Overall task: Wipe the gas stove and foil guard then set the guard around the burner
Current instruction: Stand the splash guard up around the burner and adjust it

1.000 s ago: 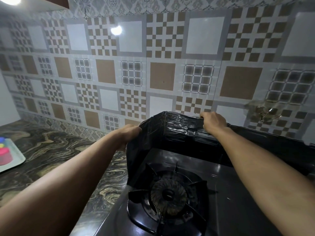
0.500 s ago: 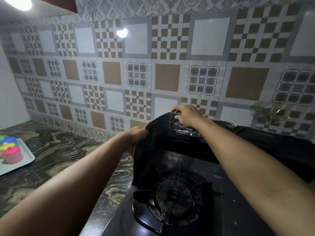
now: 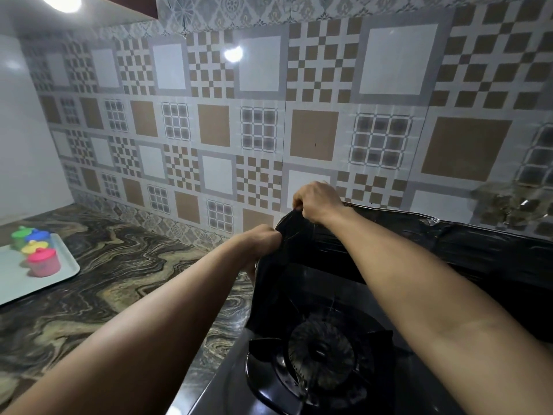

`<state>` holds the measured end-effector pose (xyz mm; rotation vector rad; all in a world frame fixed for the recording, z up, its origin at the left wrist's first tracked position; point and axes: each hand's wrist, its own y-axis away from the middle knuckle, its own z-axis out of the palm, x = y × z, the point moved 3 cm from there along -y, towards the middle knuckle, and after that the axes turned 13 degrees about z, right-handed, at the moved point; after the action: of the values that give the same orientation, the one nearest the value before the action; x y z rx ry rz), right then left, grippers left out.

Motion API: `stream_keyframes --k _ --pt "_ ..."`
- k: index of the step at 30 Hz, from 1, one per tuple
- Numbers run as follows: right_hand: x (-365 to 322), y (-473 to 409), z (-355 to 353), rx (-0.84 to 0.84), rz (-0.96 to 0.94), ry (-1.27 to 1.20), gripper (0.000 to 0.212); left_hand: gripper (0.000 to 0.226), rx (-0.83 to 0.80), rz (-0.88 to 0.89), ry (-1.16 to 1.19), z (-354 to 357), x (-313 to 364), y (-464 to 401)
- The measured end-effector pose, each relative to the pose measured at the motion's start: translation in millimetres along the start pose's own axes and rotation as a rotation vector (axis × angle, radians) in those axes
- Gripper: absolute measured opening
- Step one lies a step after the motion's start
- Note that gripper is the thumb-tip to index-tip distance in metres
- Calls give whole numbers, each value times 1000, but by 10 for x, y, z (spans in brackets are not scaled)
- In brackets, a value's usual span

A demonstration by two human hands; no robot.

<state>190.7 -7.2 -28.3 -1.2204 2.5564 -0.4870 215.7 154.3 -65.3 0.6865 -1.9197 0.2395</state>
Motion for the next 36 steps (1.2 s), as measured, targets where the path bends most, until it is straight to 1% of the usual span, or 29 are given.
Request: stream_keyframes --k 3,6,10,13,15,19,23,25,28,29,33,36 --pt "6 -15 50 40 -43 5 30 19 -4 -4 11 8 -6 -20" --pt "7 -11 78 36 -73 -11 33 23 -31 -19 38 -14 -30 -28" --pt "4 63 32 19 -82 -33 55 41 -72 -42 86 -61 -100 -45" --pt "37 126 -4 14 -70 -35 62 53 -72 -31 124 -89 -131 -18" --pt "80 187 -31 13 -35 -60 64 55 -77 -30 122 -107 -129 64" --pt "179 338 -95 -16 47 -84 61 53 -62 -26 80 -186 -167 224" --pt "233 493 -213 -53 123 -101 56 61 -15 -12 88 -340 -248 320" --pt "201 612 -285 -66 154 -111 53 52 29 18 40 -430 -286 408" --pt "129 800 -315 -99 211 -101 51 19 77 51 -63 -504 -416 490" --pt "94 846 -307 -113 228 -94 51 13 95 53 -80 -515 -464 493" --pt "-38 863 -248 -144 281 -74 51 16 174 126 -136 -543 -529 486" --pt "-110 762 -134 -119 301 5 56 22 212 191 -204 -579 -534 449"
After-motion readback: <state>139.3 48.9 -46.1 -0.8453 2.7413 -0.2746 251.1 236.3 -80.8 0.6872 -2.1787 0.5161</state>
